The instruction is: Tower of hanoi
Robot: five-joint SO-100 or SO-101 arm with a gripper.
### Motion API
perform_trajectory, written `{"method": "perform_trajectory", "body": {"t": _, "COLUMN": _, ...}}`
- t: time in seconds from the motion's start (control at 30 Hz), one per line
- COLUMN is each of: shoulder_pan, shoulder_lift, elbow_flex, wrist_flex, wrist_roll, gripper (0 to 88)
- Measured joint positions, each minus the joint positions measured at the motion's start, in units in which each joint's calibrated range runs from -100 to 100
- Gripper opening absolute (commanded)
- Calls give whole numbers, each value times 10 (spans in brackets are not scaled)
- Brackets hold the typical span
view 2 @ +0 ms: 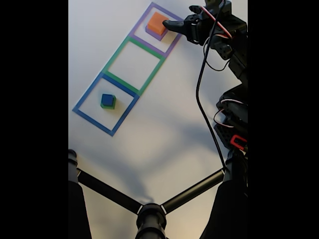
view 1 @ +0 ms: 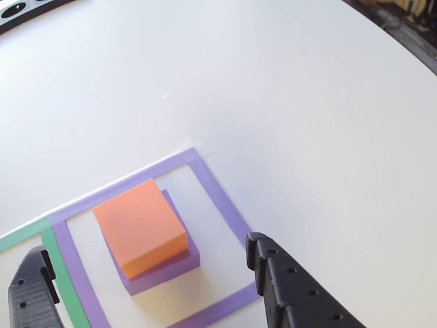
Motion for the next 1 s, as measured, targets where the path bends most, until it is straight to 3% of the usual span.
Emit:
{"method": "perform_trajectory", "body": {"t": 0.7, "shoulder_pan": -15, "shoulder_lift": 288, "elbow_flex": 71, "wrist_flex": -403, "wrist_roll": 0, "gripper": 436}}
{"method": "perform_trajectory", "body": {"t": 0.93, "shoulder_pan": -14, "shoulder_lift": 321, "elbow_flex": 71, "wrist_flex": -443, "wrist_roll": 0, "gripper": 462}}
{"method": "perform_trajectory", "body": {"t": 1.0, "shoulder_pan": -6, "shoulder_lift": 321, "elbow_flex": 71, "wrist_flex": -443, "wrist_roll": 0, "gripper": 523}}
